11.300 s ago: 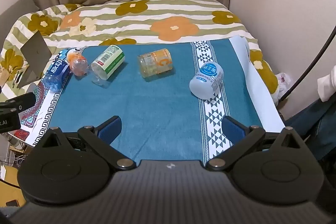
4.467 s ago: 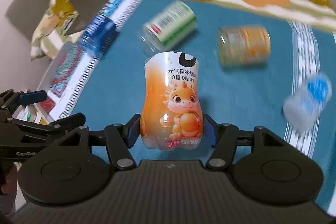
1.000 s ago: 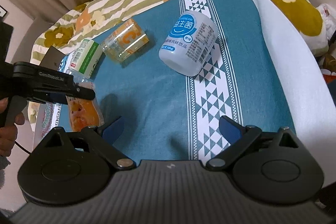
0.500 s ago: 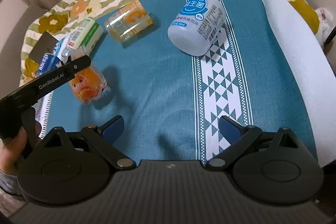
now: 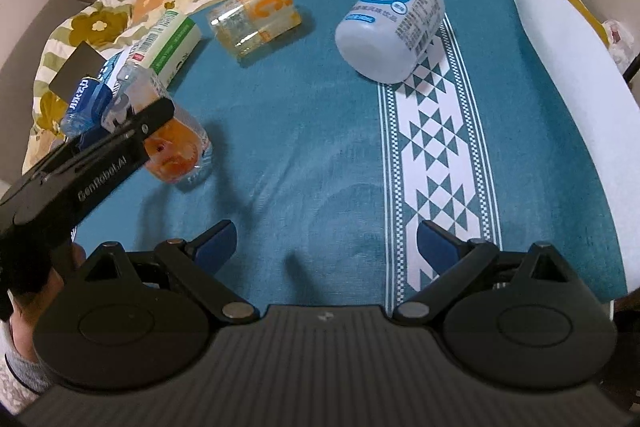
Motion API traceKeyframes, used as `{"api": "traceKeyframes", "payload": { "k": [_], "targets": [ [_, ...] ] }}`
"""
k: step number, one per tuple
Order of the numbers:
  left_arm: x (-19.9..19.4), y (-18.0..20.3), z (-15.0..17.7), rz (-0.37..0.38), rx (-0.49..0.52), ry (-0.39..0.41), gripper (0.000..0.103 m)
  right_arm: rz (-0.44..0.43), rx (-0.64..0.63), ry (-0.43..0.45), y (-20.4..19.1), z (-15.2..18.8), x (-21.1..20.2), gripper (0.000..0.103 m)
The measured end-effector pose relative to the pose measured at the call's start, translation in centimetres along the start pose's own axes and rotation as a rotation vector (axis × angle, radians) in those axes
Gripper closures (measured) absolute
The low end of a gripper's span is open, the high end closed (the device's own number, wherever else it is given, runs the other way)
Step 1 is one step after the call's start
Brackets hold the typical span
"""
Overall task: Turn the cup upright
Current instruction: 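Rotate the bottle upright with the left gripper and lower it onto the cloth, then open the left gripper and withdraw from the upright bottle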
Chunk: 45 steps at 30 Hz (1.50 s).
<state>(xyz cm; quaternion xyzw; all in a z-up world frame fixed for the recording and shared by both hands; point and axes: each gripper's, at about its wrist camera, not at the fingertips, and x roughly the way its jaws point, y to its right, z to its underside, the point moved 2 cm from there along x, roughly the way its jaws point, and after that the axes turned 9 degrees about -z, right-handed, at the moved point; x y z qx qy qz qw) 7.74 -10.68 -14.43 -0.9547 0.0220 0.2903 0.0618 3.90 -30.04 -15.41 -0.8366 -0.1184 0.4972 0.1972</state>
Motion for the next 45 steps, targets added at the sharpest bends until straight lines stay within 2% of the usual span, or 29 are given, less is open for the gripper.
{"api": "traceKeyframes", "payload": {
  "k": [14, 15, 16, 18, 20, 25, 32, 34, 41, 45],
  "targets": [
    [-0.4, 0.0, -0.2, 0.005, 0.041, -0.082, 0.042, -0.010, -0.010, 0.010, -0.6, -0.2, -0.7, 0.000],
    [-0.4, 0.0, -0.2, 0.002, 0.042, -0.088, 0.033, -0.006, -0.011, 0.009, -0.6, -0.1, -0.7, 0.000],
    [-0.5, -0.1, -0.2, 0.000, 0.040, -0.089, 0.018, 0.002, -0.013, 0.007, -0.6, -0.1, -0.8, 0.000],
    [-0.9, -0.4, -0.3, 0.000, 0.032, -0.075, 0.007, 0.016, -0.016, 0.004, -0.6, -0.1, -0.9, 0.000],
    [-1.4, -0.6, -0.7, 0.012, 0.031, -0.062, 0.007, 0.030, -0.014, 0.008, -0.7, -0.1, -1.2, 0.000],
    [-3.0, -1.8, -2.2, 0.018, 0.041, -0.118, 0.006, 0.065, -0.016, 0.048, -1.3, -0.3, -3.4, 0.000],
    [-7.7, -5.9, -5.8, 0.013, 0.001, -0.166, 0.005, 0.142, -0.087, 0.126, -4.7, -1.7, -8.0, 0.000],
    [-8.9, -6.8, -6.4, 0.004, 0.004, -0.181, 0.001, 0.161, -0.112, 0.145, -5.8, -2.0, -9.0, 0.000],
    [-10.9, -9.7, -6.0, -0.042, -0.017, -0.242, 0.000, 0.217, -0.162, 0.178, -9.2, -2.2, -10.6, 0.000],
    [-11.0, -10.7, -5.2, -0.042, -0.038, -0.254, 0.000, 0.249, -0.187, 0.189, -10.6, -1.5, -10.4, 0.000]
  ]
}}
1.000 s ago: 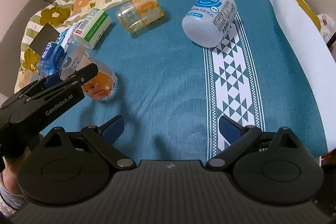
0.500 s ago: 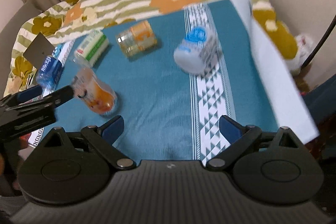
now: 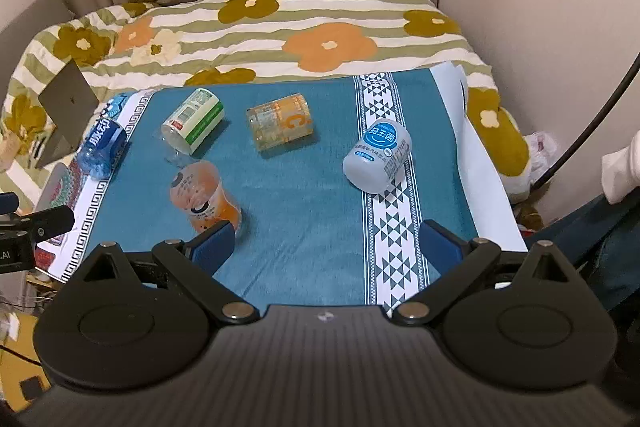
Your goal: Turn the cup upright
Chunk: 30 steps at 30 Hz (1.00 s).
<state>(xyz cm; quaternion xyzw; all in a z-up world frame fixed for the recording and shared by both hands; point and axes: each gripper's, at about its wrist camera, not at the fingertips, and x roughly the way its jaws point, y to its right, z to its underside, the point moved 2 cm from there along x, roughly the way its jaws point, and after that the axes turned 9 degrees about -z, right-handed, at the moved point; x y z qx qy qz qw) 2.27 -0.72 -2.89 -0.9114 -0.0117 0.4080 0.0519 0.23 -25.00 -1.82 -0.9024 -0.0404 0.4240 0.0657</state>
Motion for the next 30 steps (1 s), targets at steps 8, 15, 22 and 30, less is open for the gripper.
{"api": "traceKeyframes", "payload": {
  "k": [8, 15, 22, 30],
  "targets": [
    [-0.6, -0.4, 0.6, 0.001, 0.023, 0.016, 0.000, 0.034, -0.008, 0.013, -1.9, 0.9, -0.5, 0.000],
    [-0.7, -0.5, 0.5, 0.003, 0.038, 0.034, 0.000, 0.038, -0.007, 0.020, -2.4, 0.9, -0.6, 0.000],
    [-0.8, -0.7, 0.3, -0.002, 0.034, 0.047, 0.000, 0.037, -0.009, 0.020, -2.5, 0.9, -0.6, 0.000],
    [-0.9, -0.4, 0.2, 0.009, 0.045, 0.056, 0.000, 0.035, -0.008, 0.020, -2.4, 0.9, -0.7, 0.000]
  ]
}}
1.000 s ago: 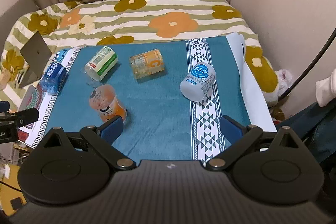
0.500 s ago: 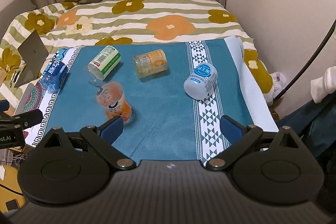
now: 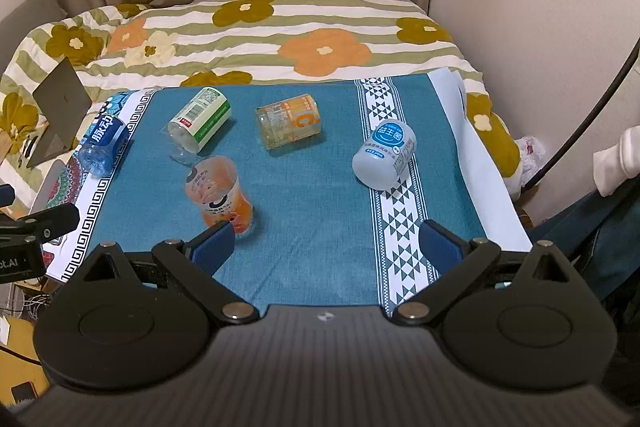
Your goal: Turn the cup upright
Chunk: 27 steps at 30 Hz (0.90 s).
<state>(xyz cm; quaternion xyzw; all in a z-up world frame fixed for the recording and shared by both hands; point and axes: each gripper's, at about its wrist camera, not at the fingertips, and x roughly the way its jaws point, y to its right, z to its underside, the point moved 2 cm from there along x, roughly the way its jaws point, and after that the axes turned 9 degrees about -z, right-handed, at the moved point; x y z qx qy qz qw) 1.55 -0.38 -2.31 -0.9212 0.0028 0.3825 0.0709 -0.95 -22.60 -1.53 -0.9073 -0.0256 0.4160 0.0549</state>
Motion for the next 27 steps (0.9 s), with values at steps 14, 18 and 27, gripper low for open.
{"api": "traceKeyframes", "payload": {
  "k": [14, 18, 27],
  "targets": [
    [-0.27, 0.40, -0.11, -0.002, 0.019, 0.013, 0.000, -0.012, 0.009, -0.003, -0.02, -0.16, 0.42, 0.000],
    [-0.29, 0.49, -0.17, -0.001, 0.022, 0.017, 0.000, -0.012, 0.009, -0.002, -0.02, -0.17, 0.41, 0.000],
    [-0.23, 0.45, -0.25, -0.001, 0.024, 0.019, 0.000, -0.011, 0.008, -0.001, 0.03, -0.17, 0.35, 0.000]
  ]
}}
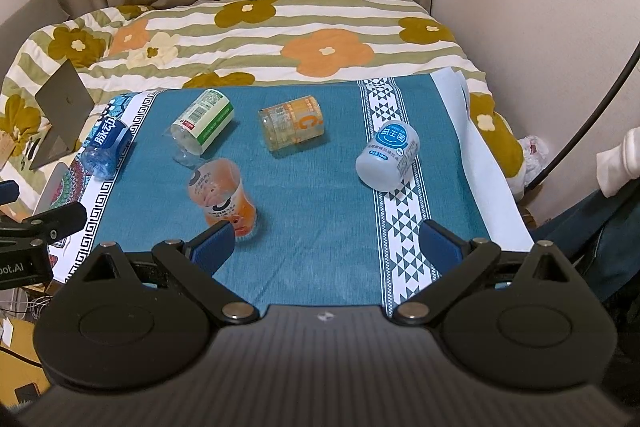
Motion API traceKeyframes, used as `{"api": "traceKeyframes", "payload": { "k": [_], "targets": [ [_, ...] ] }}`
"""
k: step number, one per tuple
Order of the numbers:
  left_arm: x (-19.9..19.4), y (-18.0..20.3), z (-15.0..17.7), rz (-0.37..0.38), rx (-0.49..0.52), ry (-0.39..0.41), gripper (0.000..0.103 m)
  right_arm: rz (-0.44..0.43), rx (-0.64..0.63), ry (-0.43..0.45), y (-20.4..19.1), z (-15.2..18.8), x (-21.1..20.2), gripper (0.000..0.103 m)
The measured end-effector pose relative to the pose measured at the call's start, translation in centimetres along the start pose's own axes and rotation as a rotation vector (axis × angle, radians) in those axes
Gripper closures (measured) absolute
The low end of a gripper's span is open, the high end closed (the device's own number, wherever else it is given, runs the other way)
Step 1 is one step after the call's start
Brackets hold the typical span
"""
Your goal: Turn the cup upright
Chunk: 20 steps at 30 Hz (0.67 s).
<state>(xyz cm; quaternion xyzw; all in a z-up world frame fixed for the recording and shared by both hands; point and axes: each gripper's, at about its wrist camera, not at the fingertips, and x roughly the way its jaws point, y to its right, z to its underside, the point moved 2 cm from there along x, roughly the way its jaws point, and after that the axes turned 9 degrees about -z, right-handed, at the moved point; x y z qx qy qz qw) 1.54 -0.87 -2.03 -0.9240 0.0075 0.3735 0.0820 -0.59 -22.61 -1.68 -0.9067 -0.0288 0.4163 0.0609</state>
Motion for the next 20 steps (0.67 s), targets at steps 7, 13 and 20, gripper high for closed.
{"api": "traceKeyframes", "payload": {
  "k": [7, 13, 20],
  "targets": [
    [-0.11, -0.13, -0.34, -0.016, -0.006, 0.016, 0.000, 0.000, -0.001, 0.000, -0.04, 0.00, 0.00, 0.000],
    [-0.17, -0.48, -0.44, -0.005, -0.027, 0.034, 0.000, 0.000, -0.001, 0.000, 0.01, -0.02, 0.01, 0.000],
    [-0.27, -0.56, -0.46, -0.029, -0.018, 0.069, 0.000, -0.005, 0.001, 0.000, -0.01, -0.02, 0.07, 0.000]
  ]
}}
